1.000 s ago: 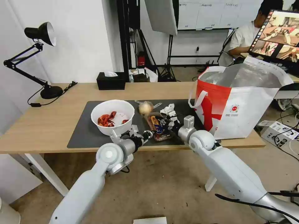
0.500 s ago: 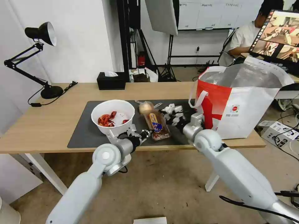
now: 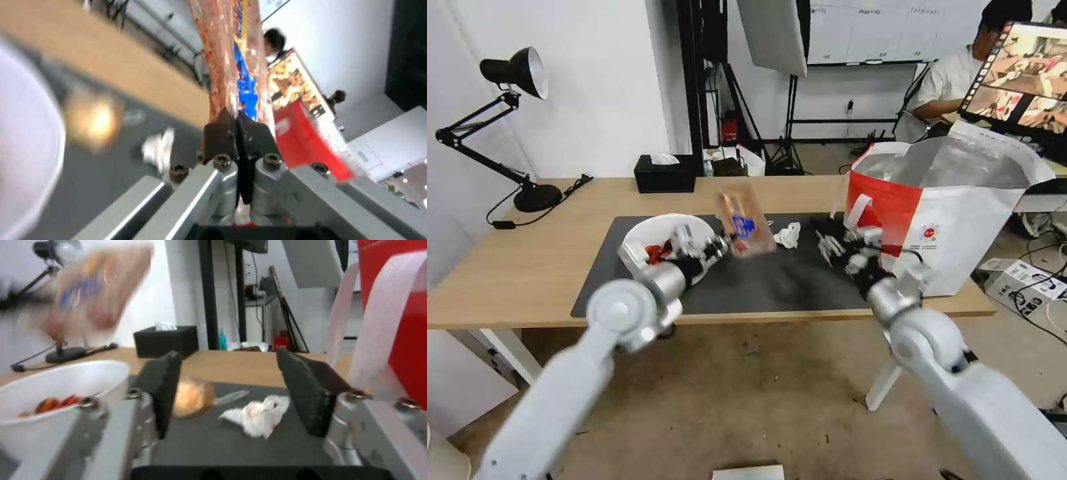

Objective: Pick up the trash from the table and place it into the takeout bag.

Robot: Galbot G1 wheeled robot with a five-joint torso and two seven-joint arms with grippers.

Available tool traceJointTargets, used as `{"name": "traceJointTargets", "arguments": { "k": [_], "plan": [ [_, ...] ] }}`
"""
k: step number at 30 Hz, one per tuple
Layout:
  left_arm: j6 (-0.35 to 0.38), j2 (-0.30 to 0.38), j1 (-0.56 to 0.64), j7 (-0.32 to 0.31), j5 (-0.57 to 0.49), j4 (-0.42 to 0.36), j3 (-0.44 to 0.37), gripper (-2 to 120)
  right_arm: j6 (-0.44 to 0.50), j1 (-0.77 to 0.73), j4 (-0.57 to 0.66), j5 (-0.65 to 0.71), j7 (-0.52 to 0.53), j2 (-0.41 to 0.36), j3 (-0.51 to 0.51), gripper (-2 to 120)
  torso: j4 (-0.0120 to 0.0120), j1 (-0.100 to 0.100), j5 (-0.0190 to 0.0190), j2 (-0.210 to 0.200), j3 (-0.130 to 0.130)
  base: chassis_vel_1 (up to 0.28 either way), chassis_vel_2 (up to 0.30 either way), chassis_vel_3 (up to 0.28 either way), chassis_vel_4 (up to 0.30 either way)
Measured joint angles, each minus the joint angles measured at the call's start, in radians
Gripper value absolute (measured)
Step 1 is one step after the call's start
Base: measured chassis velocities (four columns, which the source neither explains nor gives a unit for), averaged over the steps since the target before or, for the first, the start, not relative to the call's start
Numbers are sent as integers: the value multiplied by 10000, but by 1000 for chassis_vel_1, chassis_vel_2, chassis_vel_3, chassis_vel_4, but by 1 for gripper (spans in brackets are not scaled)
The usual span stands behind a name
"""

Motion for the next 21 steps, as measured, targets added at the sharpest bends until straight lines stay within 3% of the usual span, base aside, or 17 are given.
{"name": "traceJointTargets", "arguments": {
  "k": [5, 10, 12, 21],
  "plan": [
    [-164, 455, -1111, 394, 44, 153, 473, 0, 505, -1595, 734, -1024, 122, 326, 296, 78, -1, 0, -2, 0, 1, 0, 0, 0, 0],
    [-337, 150, -2398, 592, 302, 573, 1385, 0, 1264, -3157, 1032, -2396, 254, 958, 419, 97, -3, 0, 0, 0, 1, 0, 0, 0, 0],
    [-364, 52, -2582, 635, 414, 669, 1574, 0, 1349, -3365, 1059, -2578, 303, 1059, 432, 97, -2, 0, 1, -1, 1, 0, 0, 0, 0],
    [-864, -1777, -4928, 752, 2021, 2511, 3973, 0, 2141, -5221, 1217, -4348, 927, 2170, 674, 100, -5, 1, 4, -2, 2, 0, 0, 0, 0]
  ]
}}
